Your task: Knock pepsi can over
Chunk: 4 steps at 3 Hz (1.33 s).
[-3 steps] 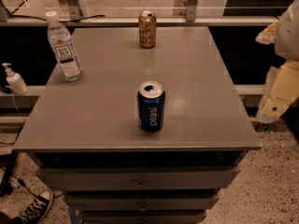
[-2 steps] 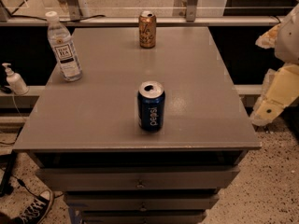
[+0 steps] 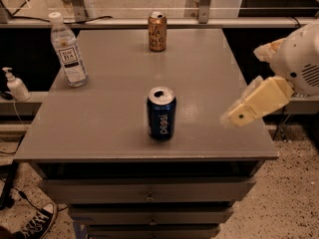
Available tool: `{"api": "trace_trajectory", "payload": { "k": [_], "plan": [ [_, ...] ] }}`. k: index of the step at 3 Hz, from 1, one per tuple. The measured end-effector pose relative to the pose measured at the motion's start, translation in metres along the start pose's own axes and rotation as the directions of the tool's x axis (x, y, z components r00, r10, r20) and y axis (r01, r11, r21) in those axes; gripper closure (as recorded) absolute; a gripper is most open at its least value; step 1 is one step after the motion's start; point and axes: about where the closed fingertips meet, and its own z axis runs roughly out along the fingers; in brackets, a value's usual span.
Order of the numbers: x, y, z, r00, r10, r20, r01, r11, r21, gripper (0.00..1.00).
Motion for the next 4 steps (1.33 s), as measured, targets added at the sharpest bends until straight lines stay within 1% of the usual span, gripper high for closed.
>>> {"api": "trace_trajectory", "payload": {
  "k": [1, 2, 3, 4],
  "plan": [
    [-0.044, 0.013, 0.023, 0.983, 0.027, 0.183, -0.026, 0.9996, -0.007, 0.0],
    [-0.058, 0.011, 0.02, 0.973, 0.04, 0.225, -0.041, 0.9992, 0.002, 0.0],
    [-0.057, 0.012, 0.02, 0.975, 0.036, 0.218, -0.037, 0.9993, 0.001, 0.0],
    [-0.047, 0.016, 0.028, 0.973, 0.015, 0.23, -0.015, 0.9999, -0.005, 0.0]
  ]
}}
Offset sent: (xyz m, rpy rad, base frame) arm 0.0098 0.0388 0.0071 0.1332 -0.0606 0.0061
